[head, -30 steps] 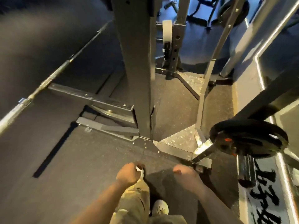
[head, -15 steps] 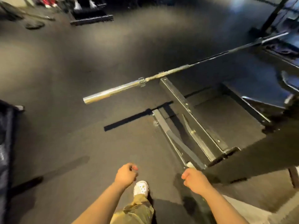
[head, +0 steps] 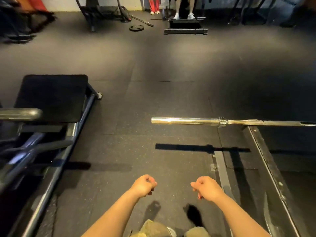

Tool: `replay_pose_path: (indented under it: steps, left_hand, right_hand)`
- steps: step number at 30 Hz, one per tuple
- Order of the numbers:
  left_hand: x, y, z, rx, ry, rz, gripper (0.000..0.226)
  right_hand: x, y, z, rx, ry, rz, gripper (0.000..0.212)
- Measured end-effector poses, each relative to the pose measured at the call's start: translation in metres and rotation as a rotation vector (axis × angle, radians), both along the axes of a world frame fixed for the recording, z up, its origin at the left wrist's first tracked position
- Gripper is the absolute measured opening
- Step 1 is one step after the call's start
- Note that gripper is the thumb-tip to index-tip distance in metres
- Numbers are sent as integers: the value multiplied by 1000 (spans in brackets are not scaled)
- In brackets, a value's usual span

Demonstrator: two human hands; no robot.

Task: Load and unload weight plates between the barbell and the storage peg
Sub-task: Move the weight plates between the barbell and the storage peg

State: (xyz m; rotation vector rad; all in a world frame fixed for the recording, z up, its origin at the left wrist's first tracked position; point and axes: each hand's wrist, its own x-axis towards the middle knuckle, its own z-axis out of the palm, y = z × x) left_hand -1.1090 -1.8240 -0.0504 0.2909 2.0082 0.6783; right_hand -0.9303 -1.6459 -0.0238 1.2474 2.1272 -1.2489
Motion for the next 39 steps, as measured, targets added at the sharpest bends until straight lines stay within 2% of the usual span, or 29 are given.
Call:
replay_pose_path:
  steps: [3,10,14,17,22,25,28,30,34,37,39]
  left_hand:
    - [-11,-2,-2,-41,-18,98,6]
    - [-31,17,1,-66,40,431,7]
    - [-48,53,11,-26,117,558,10]
    - [-61,82,14,35,172,626,11]
    - [-83,112,12,89,118,624,12]
    - [-116,120,8,100,68,617,13]
    - [-158,121,-2,74,27,581,13]
    - [-196,124,-16,48,-18,548,8]
    - [-290,136,-33,37,-57,443,18]
    - [-382,136,-36,20,-75,298,4]
    - [-442,131,-36,-11,-10,229,11]
  right_hand:
    - [-35,28,-7,-14,-29,100,41]
    - [-116,99,-23,-80,-38,364,33]
    - [-158,139,-17,-149,-3,333,27]
    - [-188,157,-18,-155,-13,351,31]
    - [-227,156,-25,-225,-43,394,25]
    - [-264,155,-27,-221,-90,440,28]
    - [-305,162,-37,-223,-80,353,20]
    - [-334,168,-45,-244,-76,290,16]
    - [-410,176,-68,-272,-83,111,10]
    - [-476,174,-86,-252,-112,-45,11]
    - [-517,167,-96,-203,-177,61,19]
